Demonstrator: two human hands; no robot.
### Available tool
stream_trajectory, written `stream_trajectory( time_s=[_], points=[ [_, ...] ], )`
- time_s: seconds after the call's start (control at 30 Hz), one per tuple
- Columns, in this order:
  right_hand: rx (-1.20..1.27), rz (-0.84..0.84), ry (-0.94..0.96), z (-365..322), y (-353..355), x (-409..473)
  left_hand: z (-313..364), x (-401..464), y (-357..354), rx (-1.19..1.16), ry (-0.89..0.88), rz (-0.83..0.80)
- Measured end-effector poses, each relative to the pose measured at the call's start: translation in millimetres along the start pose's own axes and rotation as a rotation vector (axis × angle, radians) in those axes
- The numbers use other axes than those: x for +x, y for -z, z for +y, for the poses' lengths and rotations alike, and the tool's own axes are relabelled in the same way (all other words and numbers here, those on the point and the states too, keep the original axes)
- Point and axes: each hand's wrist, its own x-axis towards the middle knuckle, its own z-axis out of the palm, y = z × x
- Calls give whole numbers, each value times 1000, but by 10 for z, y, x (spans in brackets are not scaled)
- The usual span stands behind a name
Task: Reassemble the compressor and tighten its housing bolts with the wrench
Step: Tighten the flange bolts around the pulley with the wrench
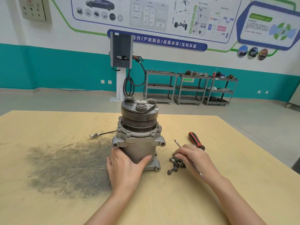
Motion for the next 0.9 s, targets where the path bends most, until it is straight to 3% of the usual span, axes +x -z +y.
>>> stream_trajectory(
  time_s=[0.2, 0.53, 0.9],
  points=[
    [-34, -114, 113, 23, -60, -28, -50, 10, 26, -48, -29, -19],
    [-36, -294, 146, -70, -78, -11, -129, 26, 32, -79, -84, -30],
    [-119, -162, 205, -83, -89, -28, -134, 23, 37, -63, -96, -27]
  ],
)
